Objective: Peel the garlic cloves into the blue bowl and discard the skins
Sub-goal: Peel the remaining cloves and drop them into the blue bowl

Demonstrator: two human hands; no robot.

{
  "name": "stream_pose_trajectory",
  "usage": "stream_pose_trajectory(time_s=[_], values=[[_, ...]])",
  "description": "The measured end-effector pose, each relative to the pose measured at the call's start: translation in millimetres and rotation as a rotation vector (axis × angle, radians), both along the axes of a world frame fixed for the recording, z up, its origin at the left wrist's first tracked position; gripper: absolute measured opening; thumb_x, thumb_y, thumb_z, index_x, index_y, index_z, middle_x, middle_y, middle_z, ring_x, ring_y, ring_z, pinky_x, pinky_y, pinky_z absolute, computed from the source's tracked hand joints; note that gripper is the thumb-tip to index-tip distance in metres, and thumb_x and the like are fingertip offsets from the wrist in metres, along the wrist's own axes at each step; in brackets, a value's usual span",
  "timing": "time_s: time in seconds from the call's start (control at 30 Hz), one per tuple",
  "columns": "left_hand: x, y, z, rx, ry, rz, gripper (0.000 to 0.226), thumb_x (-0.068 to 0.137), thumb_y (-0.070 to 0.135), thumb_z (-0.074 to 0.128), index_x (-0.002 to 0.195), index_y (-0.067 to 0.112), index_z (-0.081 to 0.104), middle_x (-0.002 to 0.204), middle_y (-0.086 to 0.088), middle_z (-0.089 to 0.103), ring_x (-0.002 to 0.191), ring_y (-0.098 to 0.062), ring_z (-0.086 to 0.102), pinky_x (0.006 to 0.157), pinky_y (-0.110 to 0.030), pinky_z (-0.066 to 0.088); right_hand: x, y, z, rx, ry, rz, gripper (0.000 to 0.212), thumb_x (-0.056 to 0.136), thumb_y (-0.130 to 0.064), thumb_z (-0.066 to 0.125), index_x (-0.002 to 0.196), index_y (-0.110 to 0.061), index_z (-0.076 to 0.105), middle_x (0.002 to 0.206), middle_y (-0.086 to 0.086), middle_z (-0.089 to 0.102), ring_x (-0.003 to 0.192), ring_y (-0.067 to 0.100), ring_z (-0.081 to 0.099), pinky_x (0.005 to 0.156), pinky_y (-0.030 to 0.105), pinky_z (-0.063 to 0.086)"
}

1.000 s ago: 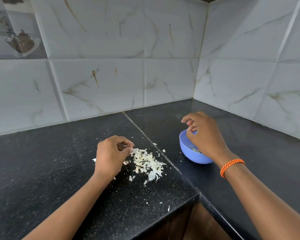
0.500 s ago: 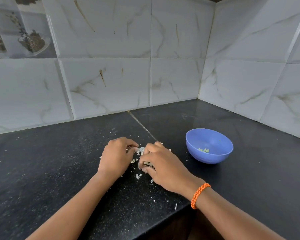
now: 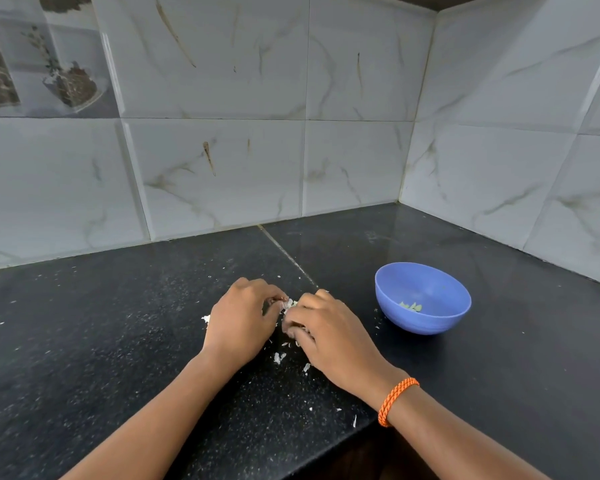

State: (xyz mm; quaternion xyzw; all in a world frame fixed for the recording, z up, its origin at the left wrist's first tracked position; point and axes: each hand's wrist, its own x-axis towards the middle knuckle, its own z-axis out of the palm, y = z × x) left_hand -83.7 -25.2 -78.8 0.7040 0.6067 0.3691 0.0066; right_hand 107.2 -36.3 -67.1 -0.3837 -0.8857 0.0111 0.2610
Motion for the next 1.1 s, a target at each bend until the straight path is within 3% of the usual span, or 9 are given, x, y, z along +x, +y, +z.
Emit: stream_pose_trajectory(time_s=[0.13, 0.23, 0.37, 0.47, 0.67, 0.77, 0.9, 1.0, 1.1], values=[[0.7, -1.4, 4.5, -0.037, -0.226, -0.247, 0.032, 0.098, 0.009, 0.071, 0.109, 0.038, 0.081, 0.098, 0.025, 0.075, 0.096, -0.002, 0.063, 0.081, -0.025, 0.047, 7.4, 12.0, 2.0, -0.095, 0.375, -0.05, 0.01, 0.104, -0.024, 0.065, 0.1, -0.032, 0.069, 0.096, -0.015, 0.063, 0.092, 0.006, 0.061, 0.076, 0.033, 0.052], [9.1, -8.5, 7.9, -0.086, -0.347, -0.349, 0.015, 0.099, 0.025, 0.078, 0.108, 0.035, 0.083, 0.097, 0.03, 0.076, 0.095, 0.006, 0.063, 0.08, -0.014, 0.04, 12.8, 16.4, -3.2, -0.116, 0.583, -0.072, 0.012, 0.102, -0.015, 0.068, 0.099, -0.026, 0.072, 0.094, -0.014, 0.07, 0.09, 0.013, 0.069, 0.076, 0.032, 0.057], [13.0, -6.5, 4.7, -0.041, -0.346, -0.286, 0.003, 0.094, 0.039, 0.082, 0.095, 0.037, 0.083, 0.09, 0.025, 0.078, 0.092, -0.004, 0.066, 0.08, -0.022, 0.048, 10.2, 11.7, -10.8, -0.184, 0.674, -0.053, 0.009, 0.102, -0.012, 0.07, 0.1, -0.02, 0.075, 0.092, -0.014, 0.075, 0.091, 0.011, 0.073, 0.075, 0.03, 0.06], [12.8, -3.4, 4.5, -0.063, -0.364, -0.277, 0.008, 0.091, 0.042, 0.083, 0.088, 0.035, 0.082, 0.084, 0.018, 0.078, 0.077, -0.011, 0.067, 0.074, -0.028, 0.053, 10.0, 12.7, -13.9, -0.173, 0.687, -0.058, 0.009, 0.102, -0.011, 0.07, 0.102, -0.019, 0.075, 0.092, -0.015, 0.075, 0.091, 0.01, 0.073, 0.074, 0.03, 0.061], [10.5, -1.9, 2.1, -0.081, -0.429, -0.248, 0.01, 0.091, 0.029, 0.087, 0.084, 0.03, 0.08, 0.077, 0.007, 0.076, 0.072, -0.021, 0.068, 0.066, -0.033, 0.053, 10.4, 13.1, -10.4, -0.256, 0.847, -0.034, 0.008, 0.104, -0.009, 0.066, 0.103, -0.013, 0.073, 0.093, -0.002, 0.077, 0.081, 0.015, 0.077, 0.066, 0.026, 0.062], [11.4, -3.4, 4.2, -0.064, -0.455, -0.243, 0.01, 0.089, 0.024, 0.088, 0.086, 0.029, 0.08, 0.08, 0.009, 0.078, 0.073, -0.012, 0.071, 0.068, -0.024, 0.053, 14.0, 14.4, -10.8, -0.224, 0.835, -0.033, 0.009, 0.103, -0.009, 0.068, 0.103, -0.015, 0.075, 0.095, -0.005, 0.077, 0.092, 0.015, 0.076, 0.076, 0.027, 0.063], [12.0, -4.2, 4.4, -0.034, -0.399, -0.196, 0.011, 0.091, 0.028, 0.087, 0.086, 0.034, 0.078, 0.077, 0.012, 0.076, 0.068, -0.013, 0.07, 0.069, -0.039, 0.058, 13.4, 15.5, -15.7, -0.209, 0.745, -0.087, 0.017, 0.099, -0.009, 0.073, 0.109, -0.021, 0.075, 0.094, -0.012, 0.075, 0.092, 0.008, 0.074, 0.079, 0.025, 0.061], [12.5, -7.2, 7.0, 0.0, -0.36, -0.16, 0.01, 0.091, 0.029, 0.087, 0.087, 0.035, 0.079, 0.074, 0.017, 0.075, 0.065, -0.01, 0.07, 0.067, -0.04, 0.059, 11.6, 18.5, -19.0, -0.147, 0.57, -0.113, 0.035, 0.091, -0.006, 0.081, 0.115, -0.03, 0.072, 0.104, -0.017, 0.067, 0.103, 0.007, 0.064, 0.087, 0.03, 0.058], [13.1, -8.8, 9.0, 0.02, -0.349, -0.132, 0.012, 0.088, 0.027, 0.089, 0.088, 0.035, 0.081, 0.077, 0.024, 0.075, 0.069, -0.007, 0.073, 0.069, -0.041, 0.061, 10.9, 17.7, -19.0, -0.126, 0.543, -0.123, 0.031, 0.099, -0.011, 0.072, 0.121, -0.032, 0.072, 0.107, -0.02, 0.068, 0.108, 0.007, 0.061, 0.091, 0.033, 0.055]])
